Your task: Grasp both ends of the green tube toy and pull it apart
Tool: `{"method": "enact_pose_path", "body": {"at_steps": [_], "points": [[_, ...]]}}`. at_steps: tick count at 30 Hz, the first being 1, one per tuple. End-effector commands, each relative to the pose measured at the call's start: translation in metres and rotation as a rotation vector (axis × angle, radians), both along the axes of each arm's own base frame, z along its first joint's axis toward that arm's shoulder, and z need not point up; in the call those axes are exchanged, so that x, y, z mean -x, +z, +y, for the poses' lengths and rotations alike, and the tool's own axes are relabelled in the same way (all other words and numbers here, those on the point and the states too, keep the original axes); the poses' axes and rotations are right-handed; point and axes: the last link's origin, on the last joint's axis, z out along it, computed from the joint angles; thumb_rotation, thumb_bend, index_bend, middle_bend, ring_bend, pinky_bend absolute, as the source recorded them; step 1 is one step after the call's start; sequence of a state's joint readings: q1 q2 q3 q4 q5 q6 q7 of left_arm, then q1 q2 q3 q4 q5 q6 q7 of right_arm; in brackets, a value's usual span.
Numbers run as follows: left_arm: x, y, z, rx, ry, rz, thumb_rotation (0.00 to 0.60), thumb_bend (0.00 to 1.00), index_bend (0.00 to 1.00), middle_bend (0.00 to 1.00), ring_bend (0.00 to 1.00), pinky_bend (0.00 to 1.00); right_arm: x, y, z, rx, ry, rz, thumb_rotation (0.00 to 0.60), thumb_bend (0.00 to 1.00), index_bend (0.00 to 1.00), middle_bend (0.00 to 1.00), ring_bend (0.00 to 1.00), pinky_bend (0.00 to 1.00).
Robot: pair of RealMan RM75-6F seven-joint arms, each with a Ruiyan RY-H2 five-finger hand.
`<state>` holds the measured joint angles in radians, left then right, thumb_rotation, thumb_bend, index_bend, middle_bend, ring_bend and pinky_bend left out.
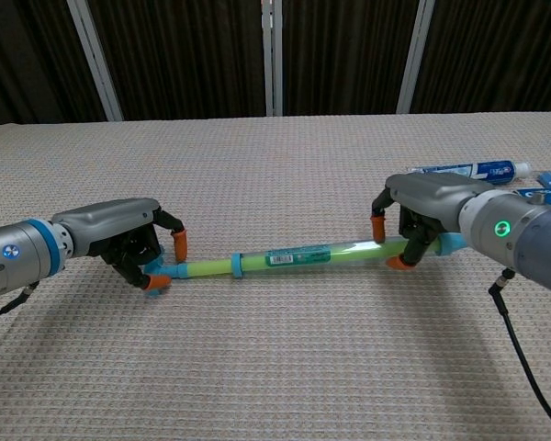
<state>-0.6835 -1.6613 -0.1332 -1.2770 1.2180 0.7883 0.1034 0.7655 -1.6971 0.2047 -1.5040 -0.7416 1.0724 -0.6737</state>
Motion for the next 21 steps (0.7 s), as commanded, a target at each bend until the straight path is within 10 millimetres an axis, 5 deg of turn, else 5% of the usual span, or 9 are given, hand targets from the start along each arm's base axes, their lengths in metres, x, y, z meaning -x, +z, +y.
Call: {"method": "enact_pose_path", "body": {"at_steps": [1, 21], "points": [[-0.001, -0.001, 0.001, 0.004, 0.006, -0.004, 0.600, 0.35, 0.45, 0.89, 0.87, 0.98, 0.000, 0.001, 0.001, 0.001, -0.001, -0.002, 0.600, 0.38, 0.69, 1.00, 1.00, 1.00], [-0.014, -0.007, 0.007, 0.016, 0.003, -0.007, 0.600, 0.44, 0.57, 0.89, 0.87, 0.98, -0.003, 0.003, 0.002, -0.001, 0.007, -0.014, 0.600, 0.39, 0.69, 1.00, 1.00, 1.00]]}}
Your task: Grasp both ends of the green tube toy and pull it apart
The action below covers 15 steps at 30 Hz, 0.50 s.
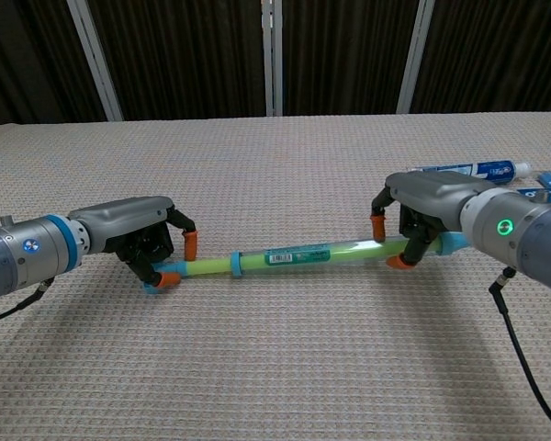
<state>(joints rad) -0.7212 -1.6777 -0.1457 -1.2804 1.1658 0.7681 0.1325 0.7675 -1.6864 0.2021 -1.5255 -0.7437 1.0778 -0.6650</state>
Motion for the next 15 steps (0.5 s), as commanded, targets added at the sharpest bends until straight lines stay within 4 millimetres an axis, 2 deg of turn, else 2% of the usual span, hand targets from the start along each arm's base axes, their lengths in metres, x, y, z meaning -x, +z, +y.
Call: {"method": "enact_pose_path", "body": {"at_steps": [1, 6, 15], "points": [[-0.001, -0.001, 0.001, -0.001, 0.005, -0.003, 0.600, 0.44, 0.60, 0.89, 0.87, 0.98, -0.001, 0.002, 0.000, 0.004, 0.004, -0.001, 0.600, 0.39, 0.69, 1.00, 1.00, 1.00], [-0.001, 0.003, 0.002, -0.018, 0.004, -0.003, 0.600, 0.46, 0.67, 0.89, 0.87, 0.98, 0.001, 0.005, -0.002, 0.015, -0.001, -0.006, 0.600, 0.39, 0.69, 1.00, 1.00, 1.00], [0.005, 0.014, 0.007, -0.046, 0.019, 0.010, 0.600, 0.48, 0.73, 0.89, 0.87, 0.98, 0.002, 0.016, -0.004, 0.038, 0.003, -0.016, 0.600, 0.39, 0.70, 1.00, 1.00, 1.00]]}}
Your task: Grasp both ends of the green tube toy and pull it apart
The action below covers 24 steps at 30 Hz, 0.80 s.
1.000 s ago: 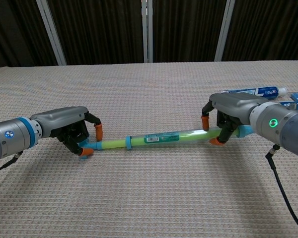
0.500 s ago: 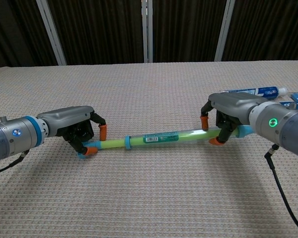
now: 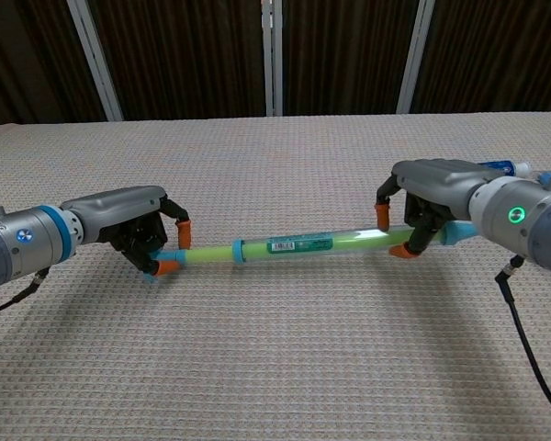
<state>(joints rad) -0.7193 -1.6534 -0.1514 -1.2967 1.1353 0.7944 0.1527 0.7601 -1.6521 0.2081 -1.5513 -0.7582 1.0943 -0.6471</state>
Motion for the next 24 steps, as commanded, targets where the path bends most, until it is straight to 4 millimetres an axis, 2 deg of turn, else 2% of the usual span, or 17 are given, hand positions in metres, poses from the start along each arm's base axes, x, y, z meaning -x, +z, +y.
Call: {"method": "enact_pose_path", "body": {"at_steps": [1, 5, 14, 24], "points": [[0.003, 0.005, 0.002, -0.011, 0.005, 0.009, 0.600, 0.48, 0.73, 0.89, 0.87, 0.98, 0.000, 0.005, -0.001, 0.014, 0.002, -0.005, 0.600, 0.39, 0.70, 1.00, 1.00, 1.00], [0.011, 0.015, 0.006, -0.031, 0.017, 0.021, 0.600, 0.48, 0.75, 0.89, 0.87, 0.98, 0.002, 0.016, -0.002, 0.035, 0.001, -0.012, 0.600, 0.39, 0.70, 1.00, 1.00, 1.00], [0.041, 0.045, 0.013, -0.080, 0.064, 0.067, 0.600, 0.48, 0.77, 0.89, 0.87, 0.98, 0.014, 0.043, -0.004, 0.079, -0.011, -0.018, 0.600, 0.39, 0.70, 1.00, 1.00, 1.00], [0.069, 0.066, 0.015, -0.108, 0.106, 0.102, 0.600, 0.48, 0.77, 0.89, 0.87, 0.98, 0.023, 0.064, -0.006, 0.116, -0.028, -0.038, 0.600, 0.39, 0.70, 1.00, 1.00, 1.00]]}}
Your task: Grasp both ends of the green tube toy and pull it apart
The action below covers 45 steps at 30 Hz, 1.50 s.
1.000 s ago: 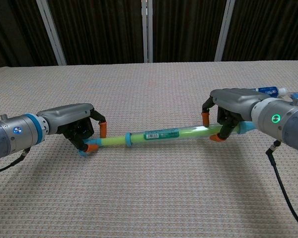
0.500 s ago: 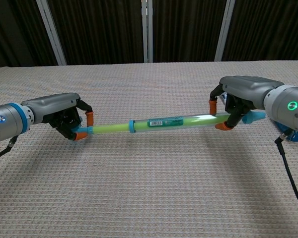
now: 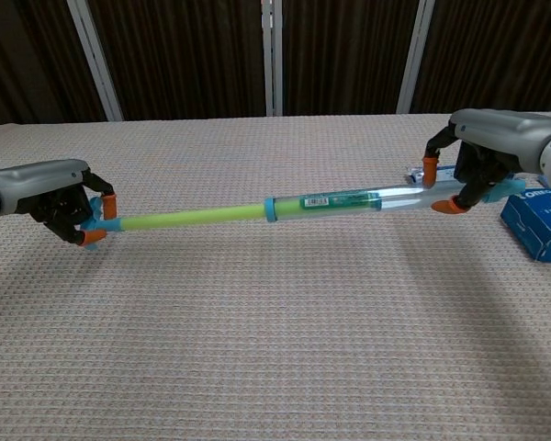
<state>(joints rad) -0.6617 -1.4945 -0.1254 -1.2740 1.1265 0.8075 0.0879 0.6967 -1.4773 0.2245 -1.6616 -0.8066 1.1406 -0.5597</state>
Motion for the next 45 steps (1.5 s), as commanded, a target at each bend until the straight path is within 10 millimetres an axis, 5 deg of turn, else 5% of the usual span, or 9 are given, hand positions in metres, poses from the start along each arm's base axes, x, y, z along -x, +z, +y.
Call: {"method": "enact_pose_path", "body": {"at_steps": [1, 33, 35, 37, 40, 42, 45], "points": [[0.008, 0.005, 0.001, -0.007, 0.010, 0.010, 0.600, 0.48, 0.77, 0.89, 0.87, 0.98, 0.002, 0.005, -0.001, 0.008, 0.000, -0.002, 0.600, 0.39, 0.70, 1.00, 1.00, 1.00], [0.069, 0.047, 0.008, -0.089, 0.105, 0.072, 0.600, 0.48, 0.77, 0.89, 0.87, 0.98, 0.010, 0.025, -0.004, 0.048, -0.003, 0.012, 0.600, 0.39, 0.70, 1.00, 1.00, 1.00], [0.069, 0.047, 0.008, -0.086, 0.104, 0.069, 0.600, 0.47, 0.70, 0.89, 0.87, 0.98, 0.010, 0.024, -0.003, 0.047, -0.004, 0.011, 0.600, 0.38, 0.67, 1.00, 1.00, 1.00], [0.069, 0.047, 0.008, -0.083, 0.100, 0.070, 0.600, 0.35, 0.51, 0.89, 0.87, 0.98, 0.010, 0.024, -0.003, 0.044, -0.006, 0.008, 0.600, 0.27, 0.54, 1.00, 1.00, 1.00], [0.069, 0.046, 0.007, -0.082, 0.096, 0.070, 0.600, 0.02, 0.08, 0.89, 0.87, 0.98, 0.011, 0.023, -0.002, 0.035, -0.008, -0.005, 0.600, 0.02, 0.17, 1.00, 1.00, 1.00], [0.070, 0.047, 0.007, -0.087, 0.095, 0.068, 0.600, 0.00, 0.00, 0.89, 0.87, 0.98, 0.012, 0.023, -0.001, 0.022, -0.013, -0.012, 0.600, 0.00, 0.03, 1.00, 1.00, 1.00], [0.071, 0.052, 0.005, -0.110, 0.092, 0.052, 0.600, 0.00, 0.00, 0.89, 0.87, 0.98, 0.013, 0.025, 0.001, 0.021, -0.005, -0.023, 0.600, 0.00, 0.00, 1.00, 1.00, 1.00]]}}
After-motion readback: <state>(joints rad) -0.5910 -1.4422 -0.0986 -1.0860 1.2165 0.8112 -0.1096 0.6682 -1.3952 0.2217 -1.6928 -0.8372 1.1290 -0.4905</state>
